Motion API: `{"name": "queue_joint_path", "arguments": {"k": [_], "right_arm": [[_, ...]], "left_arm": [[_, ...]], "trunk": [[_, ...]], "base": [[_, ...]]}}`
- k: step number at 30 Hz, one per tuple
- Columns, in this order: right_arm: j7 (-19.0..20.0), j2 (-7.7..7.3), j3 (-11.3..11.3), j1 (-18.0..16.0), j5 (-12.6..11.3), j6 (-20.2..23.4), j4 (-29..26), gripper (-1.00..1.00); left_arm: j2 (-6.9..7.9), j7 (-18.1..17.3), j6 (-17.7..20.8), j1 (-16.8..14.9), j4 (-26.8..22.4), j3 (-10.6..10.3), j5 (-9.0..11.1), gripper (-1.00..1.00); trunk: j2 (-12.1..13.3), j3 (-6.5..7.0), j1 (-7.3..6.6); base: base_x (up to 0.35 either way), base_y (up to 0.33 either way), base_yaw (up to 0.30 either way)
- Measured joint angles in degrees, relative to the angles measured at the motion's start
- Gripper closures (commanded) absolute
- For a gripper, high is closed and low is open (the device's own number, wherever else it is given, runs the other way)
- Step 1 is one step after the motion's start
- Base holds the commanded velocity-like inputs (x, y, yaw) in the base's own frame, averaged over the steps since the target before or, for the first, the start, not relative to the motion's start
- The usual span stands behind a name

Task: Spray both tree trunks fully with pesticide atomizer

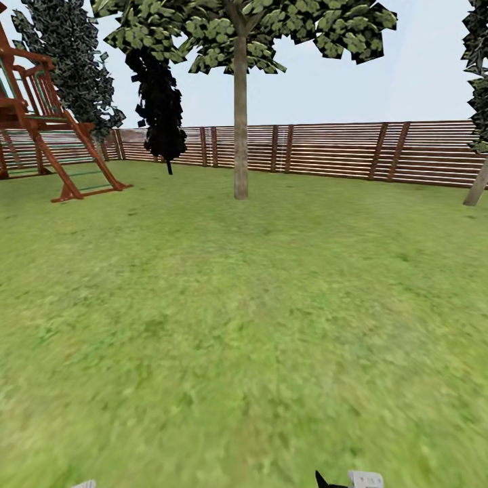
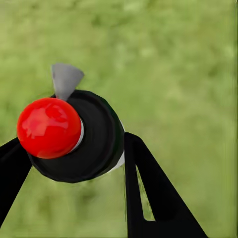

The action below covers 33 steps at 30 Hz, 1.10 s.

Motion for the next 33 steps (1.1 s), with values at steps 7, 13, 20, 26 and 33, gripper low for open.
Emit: {"name": "queue_joint_path", "arguments": {"k": [7,13,20,26,33], "right_arm": [[0.0,0.0,0.0,0.0,0.0,0.0,0.0,-1.0],[0.0,0.0,0.0,0.0,0.0,0.0,0.0,-1.0],[0.0,0.0,0.0,0.0,0.0,0.0,0.0,-1.0],[0.0,0.0,0.0,0.0,0.0,0.0,0.0,-1.0],[0.0,0.0,0.0,0.0,0.0,0.0,0.0,-1.0]], "left_arm": [[0.0,0.0,0.0,0.0,0.0,0.0,0.0,1.0],[0.0,0.0,0.0,0.0,0.0,0.0,0.0,1.0],[0.0,0.0,0.0,0.0,0.0,0.0,0.0,1.0],[0.0,0.0,0.0,0.0,0.0,0.0,0.0,1.0],[0.0,0.0,0.0,0.0,0.0,0.0,0.0,1.0]], "trunk": [[0.0,0.0,0.0],[0.0,0.0,0.0],[0.0,0.0,0.0],[0.0,0.0,0.0],[0.0,0.0,0.0]], "base": [[0.339,0.0,0.0],[0.339,0.0,0.0],[0.339,0.0,0.0],[0.339,0.0,0.0],[0.339,0.0,0.0]]}}
